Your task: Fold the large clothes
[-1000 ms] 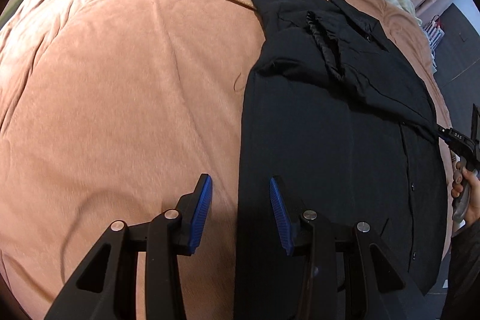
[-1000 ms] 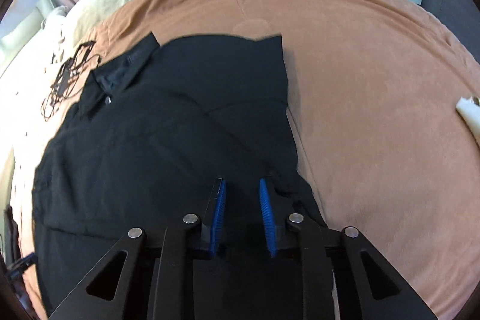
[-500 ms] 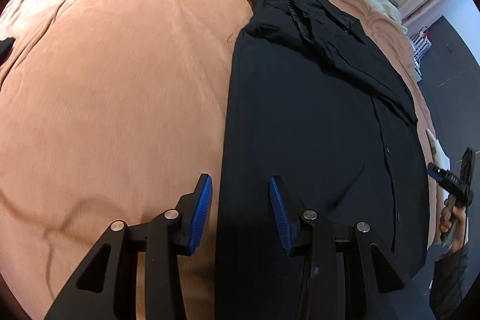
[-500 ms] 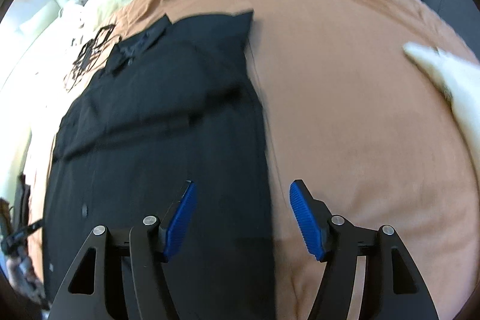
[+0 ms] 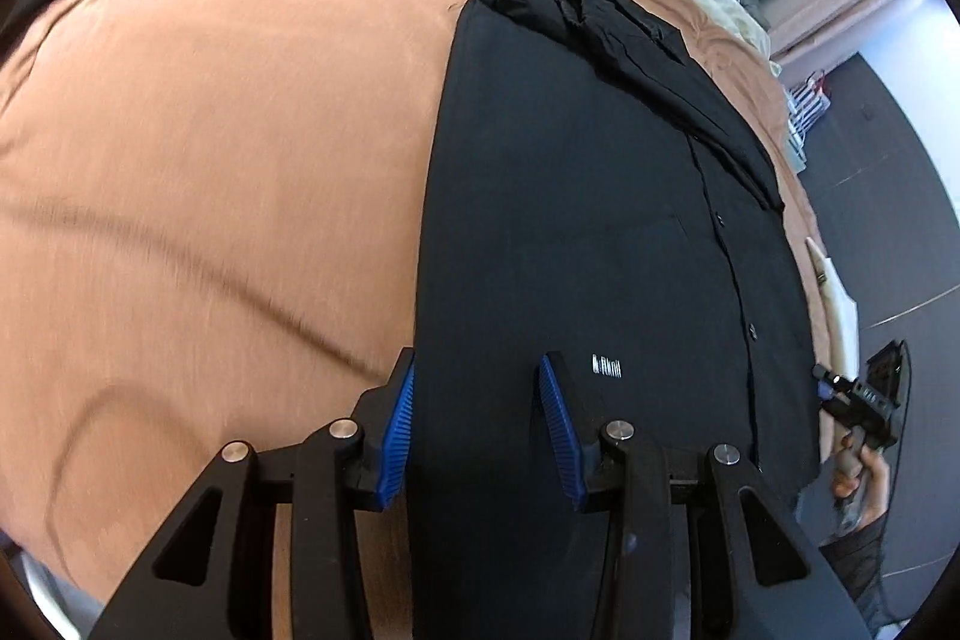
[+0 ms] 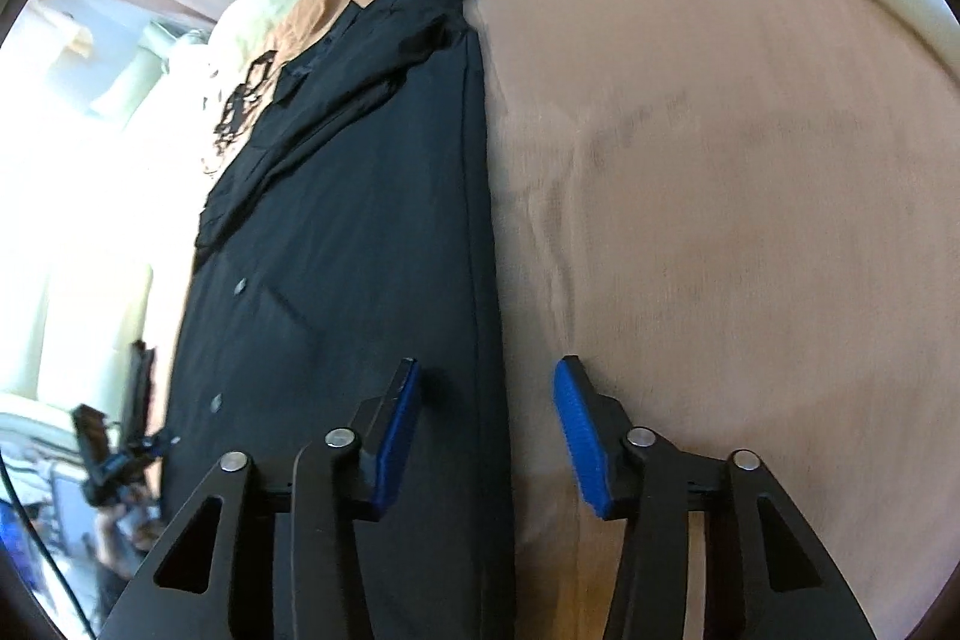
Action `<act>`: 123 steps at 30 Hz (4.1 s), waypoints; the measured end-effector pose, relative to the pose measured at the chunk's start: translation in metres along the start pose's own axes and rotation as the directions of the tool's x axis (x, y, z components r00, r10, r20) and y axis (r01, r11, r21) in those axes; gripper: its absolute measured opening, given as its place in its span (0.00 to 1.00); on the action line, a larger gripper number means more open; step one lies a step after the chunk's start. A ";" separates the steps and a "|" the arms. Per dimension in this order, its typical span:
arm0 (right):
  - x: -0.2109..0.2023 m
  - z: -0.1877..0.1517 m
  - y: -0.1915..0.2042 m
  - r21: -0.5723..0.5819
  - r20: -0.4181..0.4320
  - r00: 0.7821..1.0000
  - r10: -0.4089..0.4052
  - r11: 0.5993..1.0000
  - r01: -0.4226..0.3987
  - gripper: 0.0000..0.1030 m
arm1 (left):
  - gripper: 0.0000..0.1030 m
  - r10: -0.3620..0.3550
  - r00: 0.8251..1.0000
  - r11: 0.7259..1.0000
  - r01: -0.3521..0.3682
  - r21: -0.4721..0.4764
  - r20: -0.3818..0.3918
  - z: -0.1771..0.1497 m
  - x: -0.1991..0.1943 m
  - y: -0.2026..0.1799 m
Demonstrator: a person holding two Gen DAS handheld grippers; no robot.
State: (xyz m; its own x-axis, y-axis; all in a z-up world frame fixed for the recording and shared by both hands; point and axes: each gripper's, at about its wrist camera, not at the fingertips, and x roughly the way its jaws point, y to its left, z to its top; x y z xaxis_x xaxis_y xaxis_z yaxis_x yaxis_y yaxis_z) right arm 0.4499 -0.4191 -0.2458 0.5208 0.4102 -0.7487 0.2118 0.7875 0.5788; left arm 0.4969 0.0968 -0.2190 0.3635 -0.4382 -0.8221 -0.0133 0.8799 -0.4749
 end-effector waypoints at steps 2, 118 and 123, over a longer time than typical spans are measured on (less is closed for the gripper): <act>-0.003 -0.012 0.000 0.005 -0.010 0.999 0.036 0.999 -0.036 0.45 | 0.40 -0.020 1.000 0.999 0.020 -0.024 -0.002 -0.008 -0.002 0.001; -0.101 0.061 0.164 -0.096 0.358 0.864 0.355 0.934 -0.344 0.06 | 0.08 -0.410 0.782 0.782 0.567 -0.260 0.470 0.121 -0.094 -0.062; -0.065 0.079 0.152 -0.055 0.331 0.898 0.291 0.955 -0.290 0.06 | 0.08 -0.387 0.817 0.767 0.542 -0.344 0.428 0.135 -0.044 -0.047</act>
State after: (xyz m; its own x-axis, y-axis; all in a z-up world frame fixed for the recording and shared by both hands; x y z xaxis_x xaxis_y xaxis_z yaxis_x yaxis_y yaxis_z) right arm 0.5139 -0.3627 -0.0836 0.8026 0.4457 -0.3966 0.0061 0.6587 0.7524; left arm 0.6077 0.0993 -0.1176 0.7004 -0.6198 -0.3540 -0.1332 0.3738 -0.9179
